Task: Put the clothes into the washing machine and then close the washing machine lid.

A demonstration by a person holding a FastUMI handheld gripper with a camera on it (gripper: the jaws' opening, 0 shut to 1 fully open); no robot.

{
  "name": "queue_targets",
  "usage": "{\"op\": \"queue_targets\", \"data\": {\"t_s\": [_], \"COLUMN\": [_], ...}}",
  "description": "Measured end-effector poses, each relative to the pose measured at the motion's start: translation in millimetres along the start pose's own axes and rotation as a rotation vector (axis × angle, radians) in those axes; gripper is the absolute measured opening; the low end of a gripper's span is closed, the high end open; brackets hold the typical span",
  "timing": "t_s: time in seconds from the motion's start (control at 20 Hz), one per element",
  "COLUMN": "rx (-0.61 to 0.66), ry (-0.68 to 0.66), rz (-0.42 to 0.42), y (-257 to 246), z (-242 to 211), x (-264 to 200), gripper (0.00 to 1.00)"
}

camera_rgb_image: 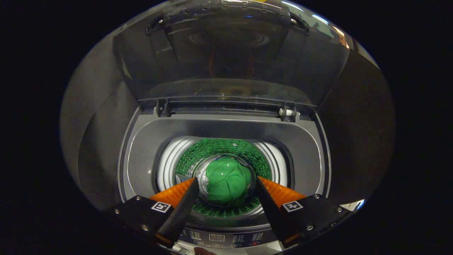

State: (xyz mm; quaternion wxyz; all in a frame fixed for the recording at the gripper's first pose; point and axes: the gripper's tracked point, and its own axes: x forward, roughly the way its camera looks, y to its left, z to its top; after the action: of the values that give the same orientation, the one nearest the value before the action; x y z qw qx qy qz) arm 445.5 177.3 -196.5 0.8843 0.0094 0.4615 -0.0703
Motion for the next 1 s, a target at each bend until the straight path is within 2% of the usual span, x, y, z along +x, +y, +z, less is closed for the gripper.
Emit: {"op": "queue_targets", "data": {"t_s": [0.35, 0.5, 0.8, 1.0], "rx": [0.016, 0.008, 0.001, -0.019], "ry": [-0.104, -0.159, -0.285, -0.374], "rz": [-0.015, -0.044, -0.026, -0.072], "y": [-4.7, -8.1, 1.1, -5.3], "z": [25.0, 33.2, 46.2, 68.6], "x": [-32.6, -57.3, -115.8, -153.9], "gripper": [0.98, 0.98, 0.98, 0.98]}}
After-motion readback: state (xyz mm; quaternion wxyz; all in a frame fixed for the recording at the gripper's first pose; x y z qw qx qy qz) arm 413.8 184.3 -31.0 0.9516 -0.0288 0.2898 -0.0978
